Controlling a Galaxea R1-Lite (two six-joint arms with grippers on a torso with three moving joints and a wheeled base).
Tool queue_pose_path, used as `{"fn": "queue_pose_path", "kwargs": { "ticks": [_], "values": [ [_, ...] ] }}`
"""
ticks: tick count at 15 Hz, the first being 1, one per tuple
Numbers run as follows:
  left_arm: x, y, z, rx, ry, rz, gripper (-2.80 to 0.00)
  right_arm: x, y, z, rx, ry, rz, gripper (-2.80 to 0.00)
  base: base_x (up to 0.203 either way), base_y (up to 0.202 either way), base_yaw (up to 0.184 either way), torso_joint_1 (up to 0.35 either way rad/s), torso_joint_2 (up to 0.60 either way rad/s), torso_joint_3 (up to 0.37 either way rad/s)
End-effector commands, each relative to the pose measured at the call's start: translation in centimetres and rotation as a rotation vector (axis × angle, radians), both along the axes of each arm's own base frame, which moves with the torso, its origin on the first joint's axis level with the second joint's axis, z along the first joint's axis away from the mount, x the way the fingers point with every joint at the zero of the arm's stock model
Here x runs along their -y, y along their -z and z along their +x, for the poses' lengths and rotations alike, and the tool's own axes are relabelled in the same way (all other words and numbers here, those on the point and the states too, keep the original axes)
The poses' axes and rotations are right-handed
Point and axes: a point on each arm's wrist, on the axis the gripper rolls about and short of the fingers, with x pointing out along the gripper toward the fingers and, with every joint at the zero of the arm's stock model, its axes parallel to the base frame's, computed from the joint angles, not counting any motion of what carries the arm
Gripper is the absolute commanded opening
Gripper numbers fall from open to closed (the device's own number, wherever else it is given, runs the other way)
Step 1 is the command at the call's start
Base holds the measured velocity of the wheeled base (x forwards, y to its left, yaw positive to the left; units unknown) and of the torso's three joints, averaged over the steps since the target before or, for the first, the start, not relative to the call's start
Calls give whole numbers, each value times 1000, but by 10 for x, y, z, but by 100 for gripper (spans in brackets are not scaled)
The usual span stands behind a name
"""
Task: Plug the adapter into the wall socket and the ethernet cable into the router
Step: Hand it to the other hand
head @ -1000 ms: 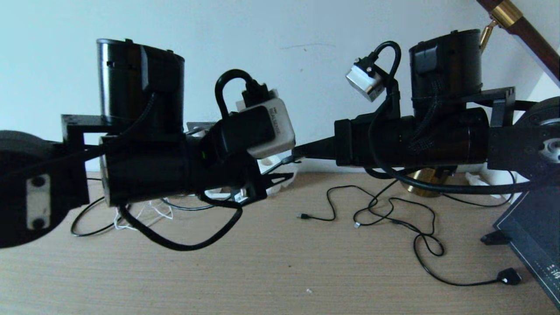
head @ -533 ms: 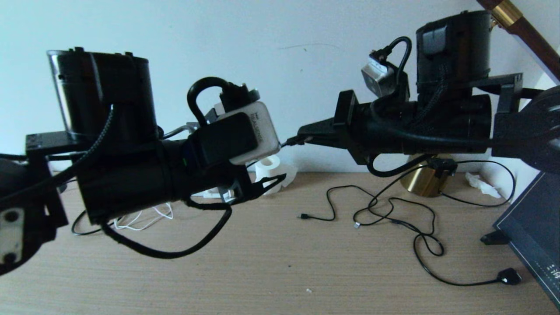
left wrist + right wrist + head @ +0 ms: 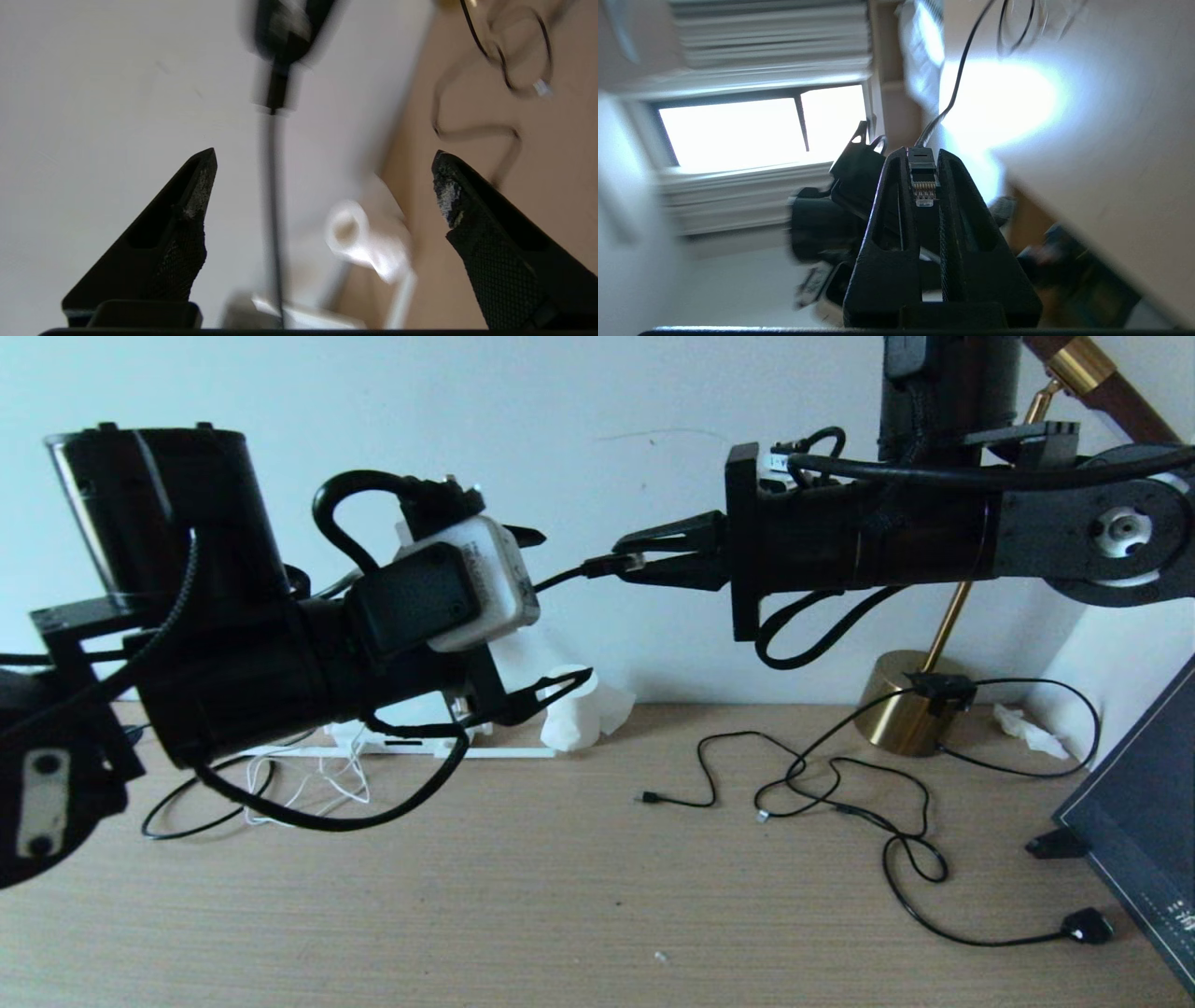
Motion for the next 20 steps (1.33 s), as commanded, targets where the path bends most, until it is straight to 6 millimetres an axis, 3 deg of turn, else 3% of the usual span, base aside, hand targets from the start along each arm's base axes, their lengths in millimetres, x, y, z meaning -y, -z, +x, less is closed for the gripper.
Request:
{"fn": "queue_pose_path", "kwargs": {
  "ticks": [1, 4, 11, 20],
  "values": [
    [-2, 3, 5, 25, 14, -4, 0, 7, 12, 19, -83, -29, 13, -280, 0, 0, 0, 0, 0, 0],
    [2, 13, 16, 100, 64, -14, 0, 15, 17, 28, -138, -21, 24, -280, 0, 0, 0, 0, 0, 0],
    [7, 19, 22, 277, 61, 75, 0, 16, 16, 27, -198, -93, 51, -280, 0, 0, 0, 0, 0, 0],
    [16, 13, 12, 342, 94, 56, 0, 12, 18, 26, -215, -105, 52, -280, 0, 0, 0, 0, 0, 0]
  ]
}}
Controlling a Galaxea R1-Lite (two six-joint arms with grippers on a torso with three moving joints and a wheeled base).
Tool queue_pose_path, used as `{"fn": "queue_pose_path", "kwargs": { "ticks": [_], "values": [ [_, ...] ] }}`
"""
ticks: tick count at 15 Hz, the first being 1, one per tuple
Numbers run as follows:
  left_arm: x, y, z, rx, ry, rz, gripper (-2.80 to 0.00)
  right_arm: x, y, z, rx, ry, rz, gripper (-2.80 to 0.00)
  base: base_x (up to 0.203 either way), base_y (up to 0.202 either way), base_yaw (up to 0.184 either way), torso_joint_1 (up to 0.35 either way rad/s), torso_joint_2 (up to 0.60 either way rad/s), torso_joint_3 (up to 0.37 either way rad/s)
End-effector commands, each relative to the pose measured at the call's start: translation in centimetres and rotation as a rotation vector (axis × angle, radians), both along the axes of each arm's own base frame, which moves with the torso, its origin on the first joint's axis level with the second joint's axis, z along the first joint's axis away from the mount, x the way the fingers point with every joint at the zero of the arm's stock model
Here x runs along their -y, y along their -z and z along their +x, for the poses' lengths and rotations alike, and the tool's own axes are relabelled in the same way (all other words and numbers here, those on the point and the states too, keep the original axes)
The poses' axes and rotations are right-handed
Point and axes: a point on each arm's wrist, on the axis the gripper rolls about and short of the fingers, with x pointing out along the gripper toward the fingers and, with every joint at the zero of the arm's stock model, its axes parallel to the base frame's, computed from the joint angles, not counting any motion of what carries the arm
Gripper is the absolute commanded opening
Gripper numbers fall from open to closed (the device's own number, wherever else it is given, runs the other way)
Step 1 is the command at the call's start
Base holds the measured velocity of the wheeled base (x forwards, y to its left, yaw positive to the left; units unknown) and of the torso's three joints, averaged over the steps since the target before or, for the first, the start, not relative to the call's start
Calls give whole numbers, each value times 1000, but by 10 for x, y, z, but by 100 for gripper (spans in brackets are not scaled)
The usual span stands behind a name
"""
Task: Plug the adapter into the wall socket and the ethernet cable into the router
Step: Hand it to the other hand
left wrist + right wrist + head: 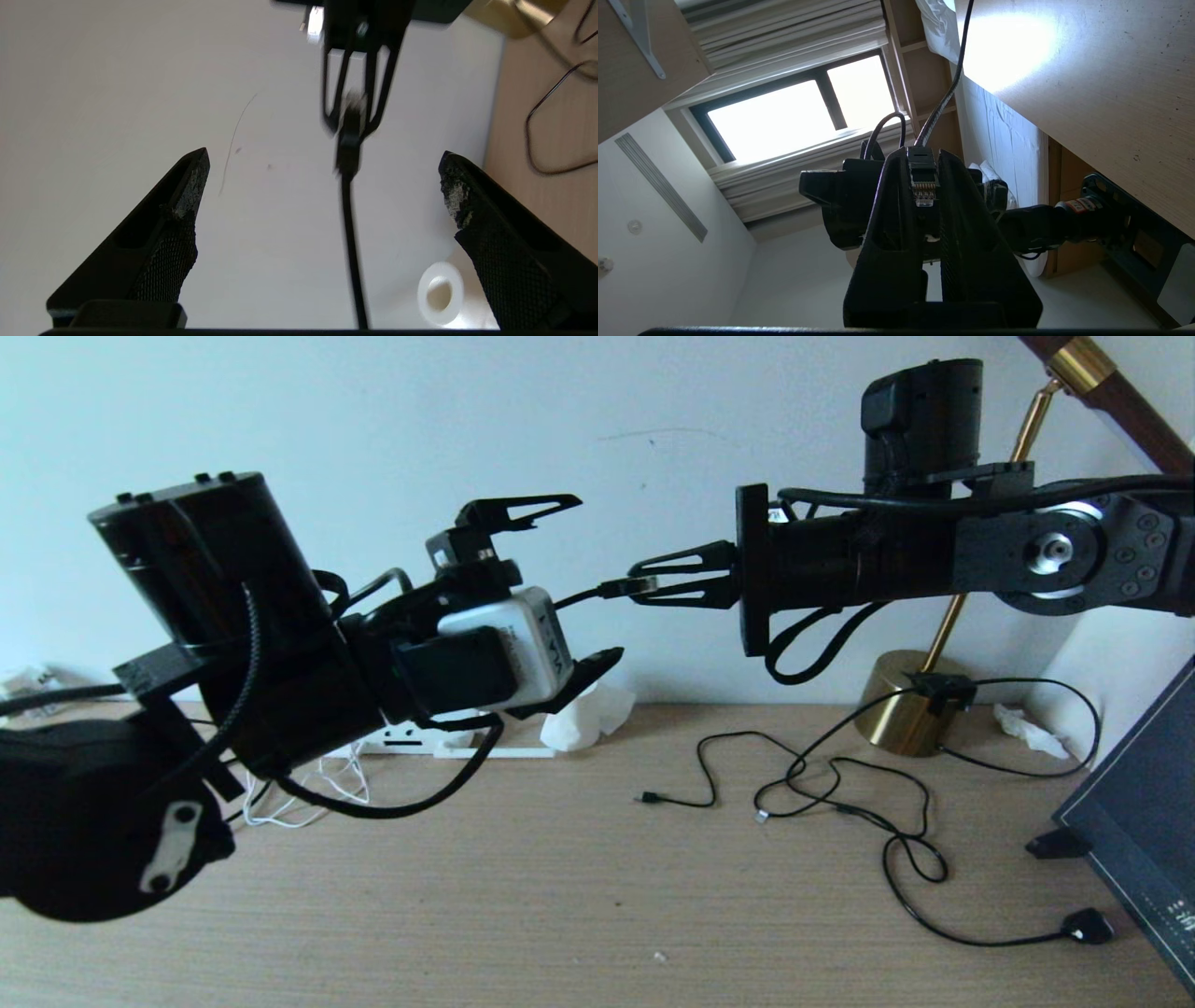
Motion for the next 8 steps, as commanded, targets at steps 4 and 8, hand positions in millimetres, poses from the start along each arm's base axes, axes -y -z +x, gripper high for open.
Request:
{"fn": "queue_pose_path", "kwargs": {
  "ticks": [4, 8],
  "values": [
    [3, 1, 0, -5, 9, -2, 0, 0, -1, -2, -7, -5, 3, -280, 0, 0, 0, 0, 0, 0],
    [5, 1, -1, -9, 15, -6, 0, 1, -2, -3, -7, -5, 4, -280, 0, 0, 0, 0, 0, 0]
  ]
}}
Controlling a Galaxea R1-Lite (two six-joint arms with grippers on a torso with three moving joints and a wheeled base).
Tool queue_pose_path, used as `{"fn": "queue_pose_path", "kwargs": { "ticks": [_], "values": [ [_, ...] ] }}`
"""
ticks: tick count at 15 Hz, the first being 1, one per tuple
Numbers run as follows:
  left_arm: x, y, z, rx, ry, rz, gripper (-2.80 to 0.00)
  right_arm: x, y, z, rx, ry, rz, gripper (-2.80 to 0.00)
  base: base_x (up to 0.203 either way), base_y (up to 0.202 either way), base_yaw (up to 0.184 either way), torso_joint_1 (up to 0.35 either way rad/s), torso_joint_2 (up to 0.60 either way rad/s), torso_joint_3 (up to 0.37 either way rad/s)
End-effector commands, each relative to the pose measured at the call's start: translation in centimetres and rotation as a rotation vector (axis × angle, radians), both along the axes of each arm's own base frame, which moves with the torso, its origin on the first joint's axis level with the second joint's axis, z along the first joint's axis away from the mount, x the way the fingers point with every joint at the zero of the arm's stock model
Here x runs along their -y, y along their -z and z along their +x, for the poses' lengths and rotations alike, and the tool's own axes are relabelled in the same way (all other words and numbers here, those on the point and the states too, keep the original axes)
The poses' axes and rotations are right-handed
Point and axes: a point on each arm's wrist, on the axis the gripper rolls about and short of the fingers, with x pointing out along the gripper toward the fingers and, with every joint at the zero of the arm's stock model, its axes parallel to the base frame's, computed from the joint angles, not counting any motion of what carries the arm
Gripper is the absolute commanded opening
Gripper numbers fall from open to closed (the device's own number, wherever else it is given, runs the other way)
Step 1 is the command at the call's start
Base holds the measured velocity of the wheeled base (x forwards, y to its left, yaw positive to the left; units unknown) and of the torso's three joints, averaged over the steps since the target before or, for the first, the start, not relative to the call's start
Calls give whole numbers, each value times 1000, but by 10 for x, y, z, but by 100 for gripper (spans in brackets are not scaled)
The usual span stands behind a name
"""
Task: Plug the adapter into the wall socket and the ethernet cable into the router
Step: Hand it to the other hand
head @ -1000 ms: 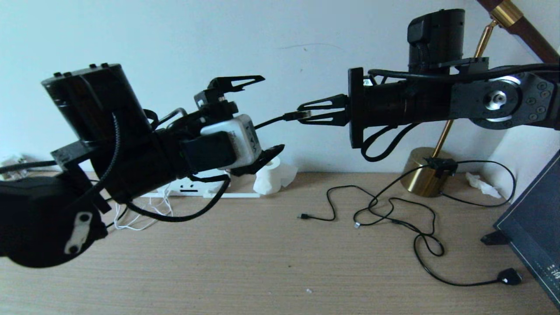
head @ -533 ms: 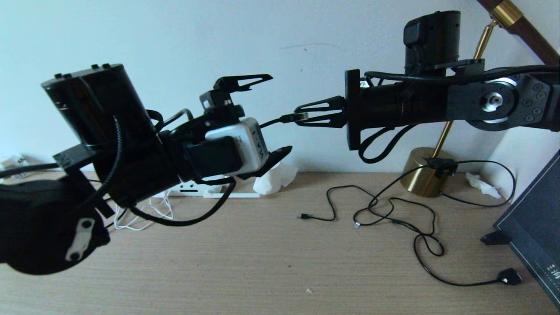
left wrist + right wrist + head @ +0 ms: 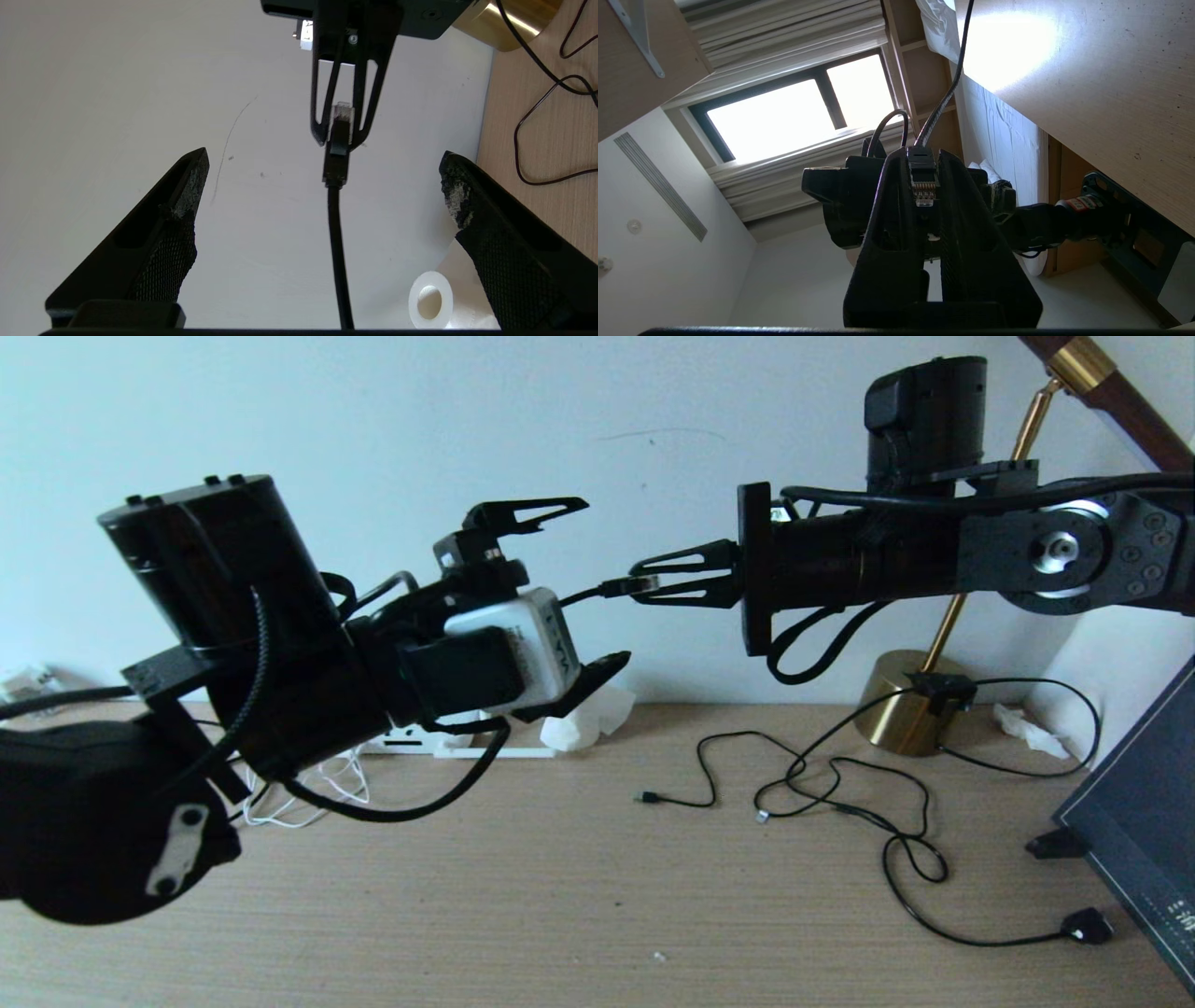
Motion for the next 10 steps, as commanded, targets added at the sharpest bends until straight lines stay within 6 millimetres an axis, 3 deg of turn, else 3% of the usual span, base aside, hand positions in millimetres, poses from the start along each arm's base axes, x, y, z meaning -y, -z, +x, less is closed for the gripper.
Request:
{"fn": "queue_pose_path", "kwargs": {
  "ticks": [1, 7, 8, 10],
  "values": [
    [1, 0, 0, 4, 3, 1, 0, 0, 0, -1, -8, -6, 2, -280, 0, 0, 0, 0, 0, 0],
    [3, 1, 0, -1, 9, 2, 0, -7, -1, -6, -3, -28, 3, -280, 0, 0, 0, 0, 0, 0],
    [2, 1, 0, 0, 8, 1, -280, -7, -1, -6, -4, -28, 2, -280, 0, 0, 0, 0, 0, 0],
    [3, 1, -1, 1, 9, 0, -280, -7, -1, -6, -5, -28, 3, -280, 0, 0, 0, 0, 0, 0]
  ]
}}
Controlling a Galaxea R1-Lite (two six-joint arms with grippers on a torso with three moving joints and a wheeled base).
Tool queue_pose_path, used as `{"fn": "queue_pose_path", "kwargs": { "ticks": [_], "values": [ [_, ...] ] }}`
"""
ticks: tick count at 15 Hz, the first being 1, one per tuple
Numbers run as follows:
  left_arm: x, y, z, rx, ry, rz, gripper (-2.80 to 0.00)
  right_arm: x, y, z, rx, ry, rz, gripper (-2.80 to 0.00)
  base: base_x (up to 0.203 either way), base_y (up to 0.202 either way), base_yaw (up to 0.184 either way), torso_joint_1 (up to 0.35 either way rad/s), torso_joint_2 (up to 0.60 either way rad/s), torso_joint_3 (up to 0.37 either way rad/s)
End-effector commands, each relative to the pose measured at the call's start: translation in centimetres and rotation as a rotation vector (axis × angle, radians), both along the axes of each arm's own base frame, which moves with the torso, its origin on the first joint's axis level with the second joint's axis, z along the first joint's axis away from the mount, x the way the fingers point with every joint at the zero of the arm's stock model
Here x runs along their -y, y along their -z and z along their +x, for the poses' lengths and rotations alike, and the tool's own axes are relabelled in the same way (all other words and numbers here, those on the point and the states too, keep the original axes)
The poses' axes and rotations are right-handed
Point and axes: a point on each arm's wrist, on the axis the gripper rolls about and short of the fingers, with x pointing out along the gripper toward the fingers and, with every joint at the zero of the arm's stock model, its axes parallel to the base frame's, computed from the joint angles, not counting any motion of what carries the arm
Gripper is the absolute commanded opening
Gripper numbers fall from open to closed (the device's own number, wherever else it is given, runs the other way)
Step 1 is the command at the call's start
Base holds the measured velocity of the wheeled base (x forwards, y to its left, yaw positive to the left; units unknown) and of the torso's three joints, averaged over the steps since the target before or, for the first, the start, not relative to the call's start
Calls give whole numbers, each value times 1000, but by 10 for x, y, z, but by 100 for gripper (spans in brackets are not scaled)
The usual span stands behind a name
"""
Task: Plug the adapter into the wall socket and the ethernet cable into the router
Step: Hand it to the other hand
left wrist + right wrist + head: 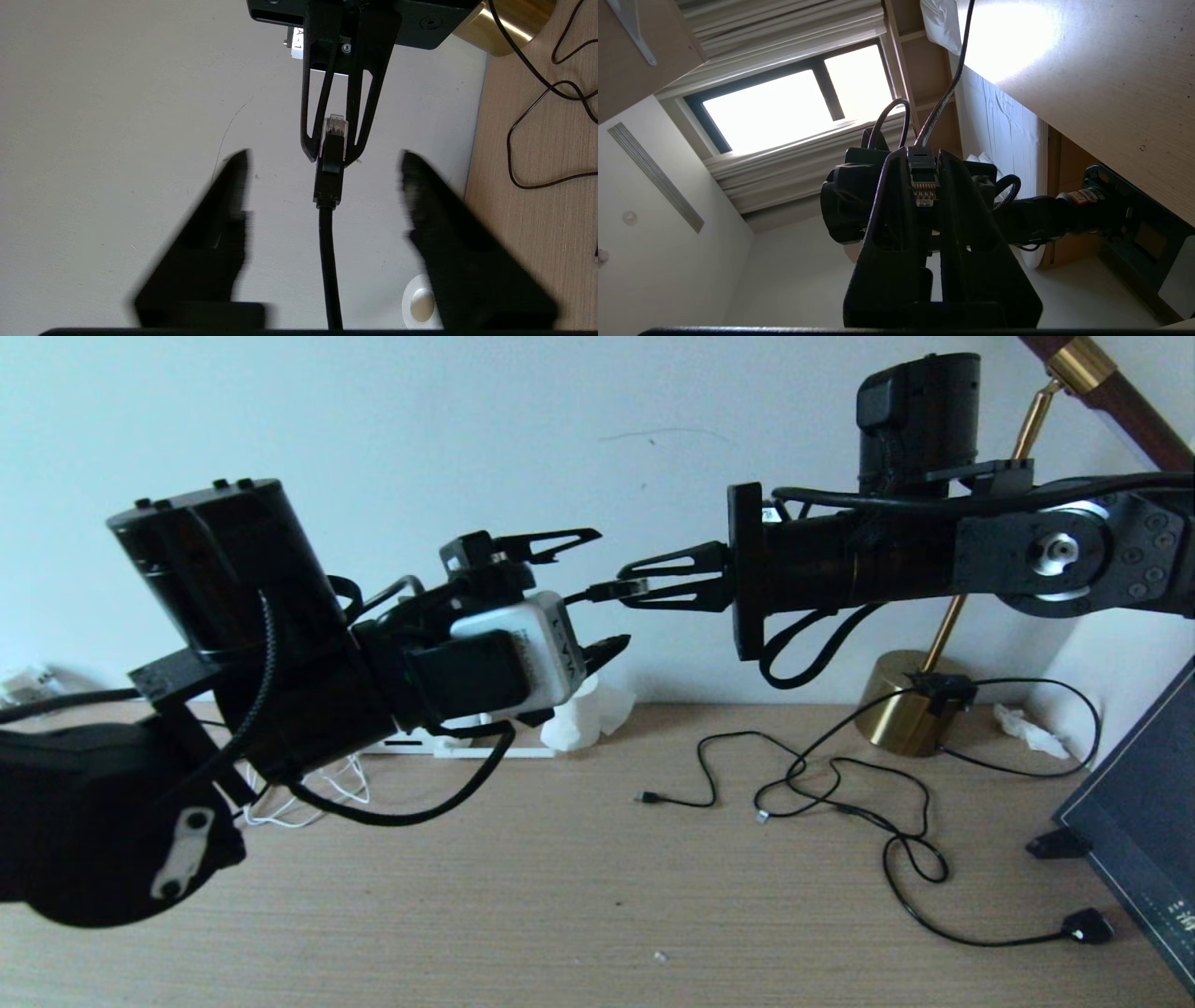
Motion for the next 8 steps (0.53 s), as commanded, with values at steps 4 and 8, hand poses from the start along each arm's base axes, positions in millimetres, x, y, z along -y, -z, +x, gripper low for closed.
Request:
{"fn": "queue_pose_path", "kwargs": {
  "ticks": [4, 8],
  "values": [
    [1, -1, -1, 6, 5, -2, -280, 1, -1, -1, -8, -2, 3, -280, 0, 0, 0, 0, 0, 0],
    [0, 2, -2, -4, 4, 2, -280, 1, -2, -2, -5, -4, 5, -280, 0, 0, 0, 0, 0, 0]
  ]
}}
